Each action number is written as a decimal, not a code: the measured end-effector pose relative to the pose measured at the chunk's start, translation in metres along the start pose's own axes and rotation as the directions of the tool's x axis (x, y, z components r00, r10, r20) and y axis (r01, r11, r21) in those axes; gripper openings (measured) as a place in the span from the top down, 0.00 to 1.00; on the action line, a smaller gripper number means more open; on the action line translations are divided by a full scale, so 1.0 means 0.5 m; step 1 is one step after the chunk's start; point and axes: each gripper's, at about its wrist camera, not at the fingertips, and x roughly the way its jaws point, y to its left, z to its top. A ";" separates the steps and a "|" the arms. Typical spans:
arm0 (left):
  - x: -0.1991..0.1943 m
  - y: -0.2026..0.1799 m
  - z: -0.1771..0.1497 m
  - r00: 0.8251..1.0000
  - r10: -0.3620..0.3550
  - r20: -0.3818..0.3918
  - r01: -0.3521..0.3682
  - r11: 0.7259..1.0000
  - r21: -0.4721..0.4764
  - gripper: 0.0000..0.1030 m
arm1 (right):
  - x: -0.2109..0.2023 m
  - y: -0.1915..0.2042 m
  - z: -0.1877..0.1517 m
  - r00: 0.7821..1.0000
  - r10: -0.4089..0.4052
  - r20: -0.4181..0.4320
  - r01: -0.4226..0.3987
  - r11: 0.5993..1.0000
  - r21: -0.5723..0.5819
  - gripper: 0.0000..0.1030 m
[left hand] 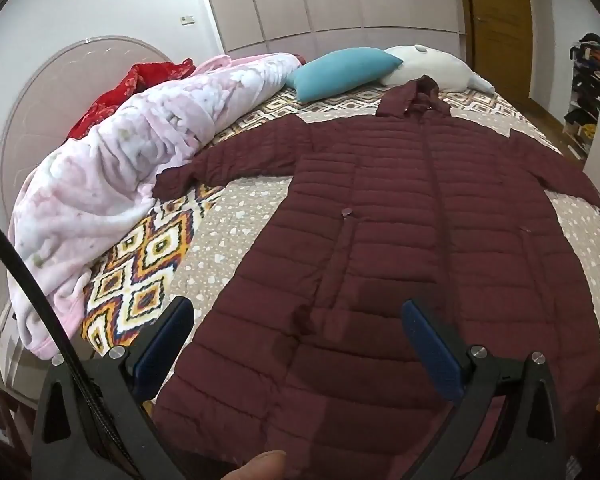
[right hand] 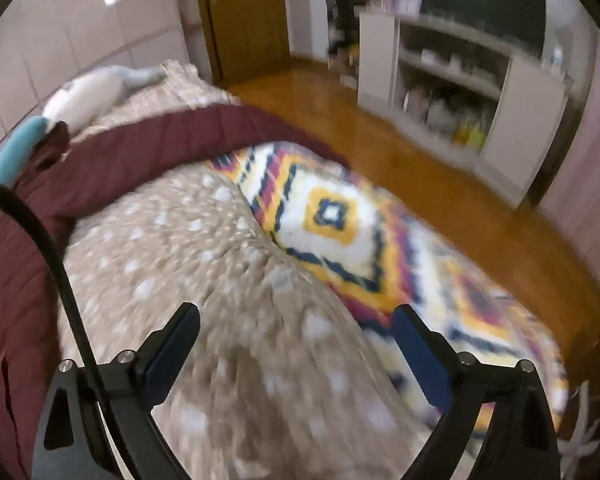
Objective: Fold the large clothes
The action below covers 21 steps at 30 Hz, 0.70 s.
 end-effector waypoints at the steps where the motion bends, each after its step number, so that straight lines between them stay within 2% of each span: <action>1: -0.002 -0.002 -0.001 1.000 -0.002 0.001 0.002 1.000 0.000 0.00 | -0.037 0.004 -0.014 0.999 0.003 0.045 -0.002 1.000 -0.028 0.04; 5: -0.005 -0.018 0.000 1.000 -0.014 -0.004 0.014 1.000 -0.016 0.00 | -0.188 0.029 -0.063 0.983 0.039 0.181 -0.012 0.989 -0.150 0.04; 7: -0.015 -0.011 -0.005 0.999 -0.034 0.005 0.034 0.999 -0.012 0.00 | -0.246 0.050 -0.077 0.975 0.103 0.197 -0.066 0.980 -0.187 0.06; 9: -0.028 -0.007 -0.014 0.999 -0.049 0.017 0.049 0.999 -0.017 0.00 | -0.299 0.058 -0.094 0.963 0.193 0.191 -0.157 0.970 -0.185 0.10; 11: -0.037 -0.009 -0.026 0.998 -0.050 0.029 0.050 0.999 -0.013 0.00 | -0.353 0.071 -0.113 0.937 0.301 0.178 -0.270 0.947 -0.176 0.14; 13: -0.046 -0.007 -0.036 0.998 -0.054 0.036 0.055 0.998 -0.016 0.00 | -0.397 0.080 -0.128 0.912 0.368 0.180 -0.341 0.926 -0.163 0.17; 16: -0.059 -0.002 -0.053 0.997 -0.063 0.046 0.064 0.997 -0.032 0.00 | -0.464 0.108 -0.148 0.864 0.469 0.181 -0.444 0.881 -0.162 0.17; 17: -0.062 0.010 -0.049 0.996 -0.071 0.049 0.073 0.997 -0.038 0.00 | -0.488 0.124 -0.155 0.851 0.494 0.180 -0.467 0.867 -0.172 0.17; 19: -0.070 0.033 -0.047 0.994 -0.091 0.059 0.094 0.993 -0.067 0.00 | -0.524 0.149 -0.170 0.838 0.513 0.188 -0.476 0.854 -0.208 0.17; 21: -0.080 0.043 -0.054 0.992 -0.109 0.065 0.115 0.989 -0.098 0.00 | -0.565 0.183 -0.187 0.835 0.507 0.214 -0.449 0.853 -0.267 0.18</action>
